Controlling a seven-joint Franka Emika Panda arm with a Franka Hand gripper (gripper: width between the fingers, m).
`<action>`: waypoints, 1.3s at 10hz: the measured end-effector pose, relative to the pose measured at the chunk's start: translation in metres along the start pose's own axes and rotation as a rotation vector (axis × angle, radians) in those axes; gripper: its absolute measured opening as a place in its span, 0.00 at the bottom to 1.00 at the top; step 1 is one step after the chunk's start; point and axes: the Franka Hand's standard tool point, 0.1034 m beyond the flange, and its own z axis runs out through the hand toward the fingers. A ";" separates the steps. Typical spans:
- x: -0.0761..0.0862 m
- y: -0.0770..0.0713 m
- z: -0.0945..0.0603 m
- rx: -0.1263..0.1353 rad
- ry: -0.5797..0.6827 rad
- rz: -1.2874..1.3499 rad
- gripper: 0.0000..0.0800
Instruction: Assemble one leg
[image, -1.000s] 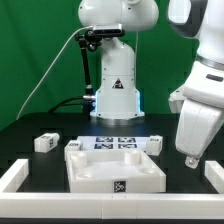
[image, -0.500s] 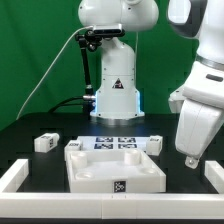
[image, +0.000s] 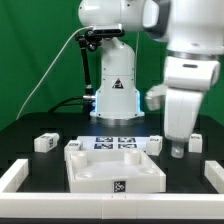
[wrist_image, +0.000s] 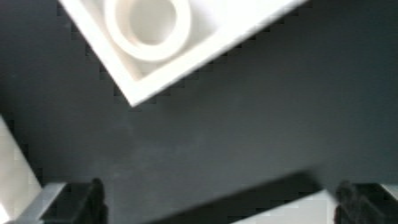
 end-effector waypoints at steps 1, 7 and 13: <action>-0.009 0.001 -0.009 -0.008 0.000 -0.027 0.81; -0.030 -0.004 -0.008 -0.023 -0.009 -0.123 0.81; -0.085 -0.047 0.018 -0.141 0.036 -0.416 0.81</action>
Offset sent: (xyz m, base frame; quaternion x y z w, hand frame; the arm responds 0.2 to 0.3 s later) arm 0.0000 0.0000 0.0000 0.0000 0.0000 0.0000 1.0000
